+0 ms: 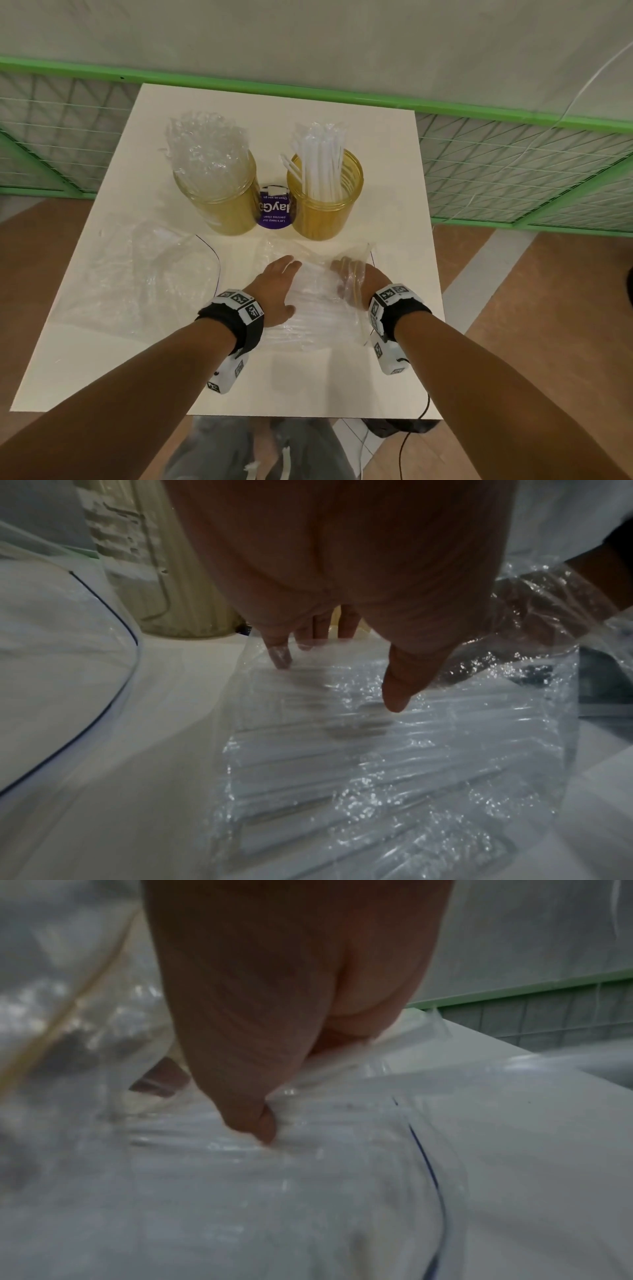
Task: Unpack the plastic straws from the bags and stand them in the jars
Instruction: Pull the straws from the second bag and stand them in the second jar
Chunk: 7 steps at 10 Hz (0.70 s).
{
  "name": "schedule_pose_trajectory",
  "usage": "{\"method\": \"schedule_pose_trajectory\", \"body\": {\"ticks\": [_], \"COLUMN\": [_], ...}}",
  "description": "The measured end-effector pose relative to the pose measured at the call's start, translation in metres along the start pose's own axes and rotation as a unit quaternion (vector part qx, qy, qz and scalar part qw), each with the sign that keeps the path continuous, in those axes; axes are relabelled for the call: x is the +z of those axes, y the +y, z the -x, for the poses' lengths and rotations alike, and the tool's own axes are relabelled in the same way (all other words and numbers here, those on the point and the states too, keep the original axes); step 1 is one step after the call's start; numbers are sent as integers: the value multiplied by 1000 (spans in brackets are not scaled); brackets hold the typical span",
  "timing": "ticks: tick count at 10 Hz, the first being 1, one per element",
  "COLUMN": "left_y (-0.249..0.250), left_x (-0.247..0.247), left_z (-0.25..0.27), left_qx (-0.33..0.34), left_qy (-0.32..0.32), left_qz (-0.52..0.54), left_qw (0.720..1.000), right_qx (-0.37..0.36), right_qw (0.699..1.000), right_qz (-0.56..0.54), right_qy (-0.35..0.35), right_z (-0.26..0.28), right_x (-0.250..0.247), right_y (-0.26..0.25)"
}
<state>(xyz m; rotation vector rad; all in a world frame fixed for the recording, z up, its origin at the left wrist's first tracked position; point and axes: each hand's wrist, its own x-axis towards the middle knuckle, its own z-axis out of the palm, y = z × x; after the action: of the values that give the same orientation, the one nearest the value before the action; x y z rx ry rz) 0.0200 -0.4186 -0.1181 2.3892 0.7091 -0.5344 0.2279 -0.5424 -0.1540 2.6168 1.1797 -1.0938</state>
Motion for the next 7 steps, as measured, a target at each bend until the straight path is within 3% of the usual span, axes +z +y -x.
{"method": "schedule_pose_trajectory", "body": {"ticks": [1, 3, 5, 7], "left_y": [1, 0, -1, 7], "left_x": [1, 0, 1, -4], "left_z": [1, 3, 7, 7], "left_qx": [-3, -40, -92, -85], "left_qy": [10, 20, 35, 29], "left_qz": [-16, -71, -120, -109], "left_qw": [1000, 996, 988, 990], "right_qx": [-2, -6, -53, -76], "right_qw": [999, 993, 979, 983], "right_qz": [48, 119, 198, 167], "right_qy": [-9, 23, 17, -1], "right_z": [-15, 37, 50, 55], "right_x": [12, -26, -35, -40], "right_y": [7, -11, 11, 10]}}
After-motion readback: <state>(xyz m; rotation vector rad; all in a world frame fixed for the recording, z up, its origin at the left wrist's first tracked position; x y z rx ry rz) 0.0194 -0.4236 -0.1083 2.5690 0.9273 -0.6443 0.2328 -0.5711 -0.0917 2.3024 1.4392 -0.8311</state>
